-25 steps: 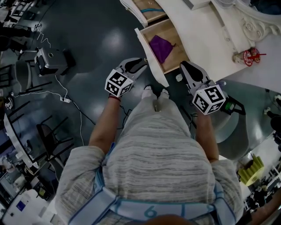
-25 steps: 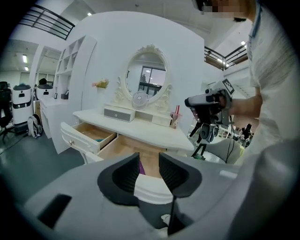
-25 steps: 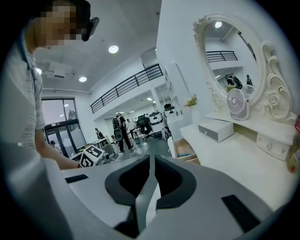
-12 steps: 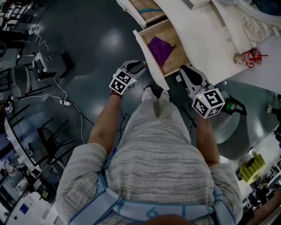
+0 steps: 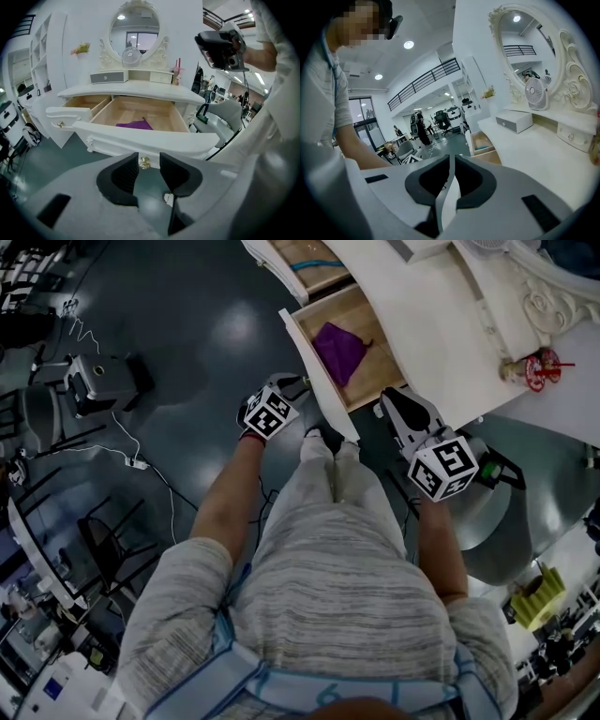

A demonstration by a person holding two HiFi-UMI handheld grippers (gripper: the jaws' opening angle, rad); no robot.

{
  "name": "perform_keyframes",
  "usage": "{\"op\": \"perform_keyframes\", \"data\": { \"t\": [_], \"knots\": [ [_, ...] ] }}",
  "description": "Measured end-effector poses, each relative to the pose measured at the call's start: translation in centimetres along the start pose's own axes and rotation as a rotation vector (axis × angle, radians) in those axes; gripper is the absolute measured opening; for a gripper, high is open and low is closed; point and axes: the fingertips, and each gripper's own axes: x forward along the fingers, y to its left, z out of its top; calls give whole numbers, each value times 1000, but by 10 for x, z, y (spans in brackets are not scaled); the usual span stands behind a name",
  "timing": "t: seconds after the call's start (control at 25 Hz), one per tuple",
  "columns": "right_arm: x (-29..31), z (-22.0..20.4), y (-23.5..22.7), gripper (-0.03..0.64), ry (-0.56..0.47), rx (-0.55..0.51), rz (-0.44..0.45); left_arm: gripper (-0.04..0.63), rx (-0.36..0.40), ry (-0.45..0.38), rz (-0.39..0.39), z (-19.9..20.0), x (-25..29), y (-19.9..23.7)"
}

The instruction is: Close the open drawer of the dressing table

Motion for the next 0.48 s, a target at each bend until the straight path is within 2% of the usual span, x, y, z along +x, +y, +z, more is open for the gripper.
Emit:
{"op": "perform_keyframes", "data": {
  "t": [0.48],
  "knots": [
    [5, -15, -14, 12, 25, 23, -7, 135, 18, 106, -10, -22, 32, 9]
  ]
}}
